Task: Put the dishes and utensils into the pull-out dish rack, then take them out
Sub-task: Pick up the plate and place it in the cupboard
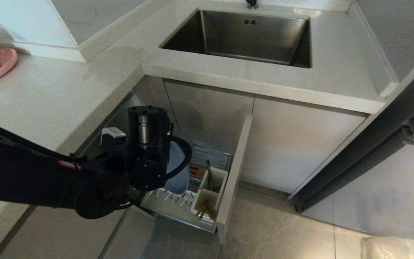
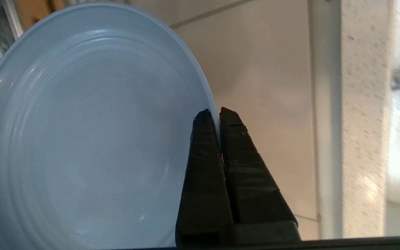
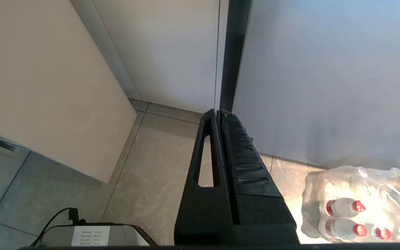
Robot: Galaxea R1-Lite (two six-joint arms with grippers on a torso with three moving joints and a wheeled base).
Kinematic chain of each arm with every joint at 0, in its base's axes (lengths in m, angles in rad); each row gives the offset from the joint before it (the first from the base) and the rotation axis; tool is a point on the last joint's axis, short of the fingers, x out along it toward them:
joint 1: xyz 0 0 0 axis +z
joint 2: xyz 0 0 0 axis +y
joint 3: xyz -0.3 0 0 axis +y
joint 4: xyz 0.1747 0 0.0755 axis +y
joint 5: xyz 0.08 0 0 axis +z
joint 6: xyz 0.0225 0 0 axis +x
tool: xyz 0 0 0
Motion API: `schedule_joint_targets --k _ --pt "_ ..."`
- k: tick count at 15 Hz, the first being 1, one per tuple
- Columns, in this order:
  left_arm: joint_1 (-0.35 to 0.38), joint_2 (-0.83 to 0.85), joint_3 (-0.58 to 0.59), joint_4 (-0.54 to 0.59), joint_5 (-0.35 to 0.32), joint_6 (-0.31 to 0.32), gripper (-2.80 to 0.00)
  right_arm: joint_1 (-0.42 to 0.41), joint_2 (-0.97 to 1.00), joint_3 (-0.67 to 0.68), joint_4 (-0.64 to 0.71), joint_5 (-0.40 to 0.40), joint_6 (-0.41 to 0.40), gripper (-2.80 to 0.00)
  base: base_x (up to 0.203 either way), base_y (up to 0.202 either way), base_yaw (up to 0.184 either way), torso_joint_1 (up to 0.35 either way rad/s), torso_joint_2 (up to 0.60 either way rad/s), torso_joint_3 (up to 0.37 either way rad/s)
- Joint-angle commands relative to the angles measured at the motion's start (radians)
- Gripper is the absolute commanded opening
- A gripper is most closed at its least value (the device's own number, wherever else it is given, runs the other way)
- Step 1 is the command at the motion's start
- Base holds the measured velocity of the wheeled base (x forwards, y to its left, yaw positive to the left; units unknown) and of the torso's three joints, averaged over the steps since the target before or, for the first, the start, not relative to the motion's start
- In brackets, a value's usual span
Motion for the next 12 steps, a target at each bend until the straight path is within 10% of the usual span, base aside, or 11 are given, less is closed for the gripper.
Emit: schedule_joint_targets --k 1,12 --pt "0.002 0.005 0.000 -0.008 -0.003 -0.009 -2.80 0.000 0.002 0.000 0.000 0.000 0.000 -2.80 0.000 0.000 0.000 0.000 0.00 0.000" --pt "0.050 0.093 0.002 -0.194 -0.017 -0.002 -2.80 0.000 0.001 0.000 0.000 0.000 0.000 -2.80 0.000 0.000 0.000 0.000 0.00 0.000"
